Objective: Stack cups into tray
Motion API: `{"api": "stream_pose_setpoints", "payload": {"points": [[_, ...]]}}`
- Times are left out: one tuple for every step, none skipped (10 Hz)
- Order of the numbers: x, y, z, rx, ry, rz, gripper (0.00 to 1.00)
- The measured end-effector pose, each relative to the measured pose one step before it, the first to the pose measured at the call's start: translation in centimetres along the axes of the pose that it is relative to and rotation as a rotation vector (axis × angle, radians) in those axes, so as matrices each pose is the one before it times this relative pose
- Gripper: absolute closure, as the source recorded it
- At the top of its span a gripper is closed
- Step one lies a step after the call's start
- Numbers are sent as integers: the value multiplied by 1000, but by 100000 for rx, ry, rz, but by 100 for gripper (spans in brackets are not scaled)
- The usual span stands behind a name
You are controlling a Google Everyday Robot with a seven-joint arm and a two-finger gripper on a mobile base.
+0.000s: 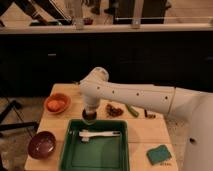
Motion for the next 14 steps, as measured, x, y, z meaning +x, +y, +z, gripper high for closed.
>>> {"api": "stream_pose_setpoints", "payload": {"points": [[139, 712, 212, -296, 93, 2036, 100], [231, 853, 336, -423, -89, 2890, 100], [0, 810, 406, -737, -173, 1820, 100], [81, 931, 452, -816, -165, 2219, 100], [217, 849, 346, -340, -17, 2513, 100], [172, 1301, 386, -181, -341, 3070, 100], [111, 985, 249, -46, -288, 2006, 100], [140, 1230, 275, 308, -323, 2294, 100], [248, 1666, 240, 775, -437, 3139, 100], [358, 1523, 26, 1229, -339, 3006, 100], [346, 917, -38, 1310, -77, 1696, 100], [610, 840, -35, 2308, -276, 2532, 100], [349, 421, -18, 1045, -202, 1381, 100], [489, 435, 77, 788, -150, 1513, 100]]}}
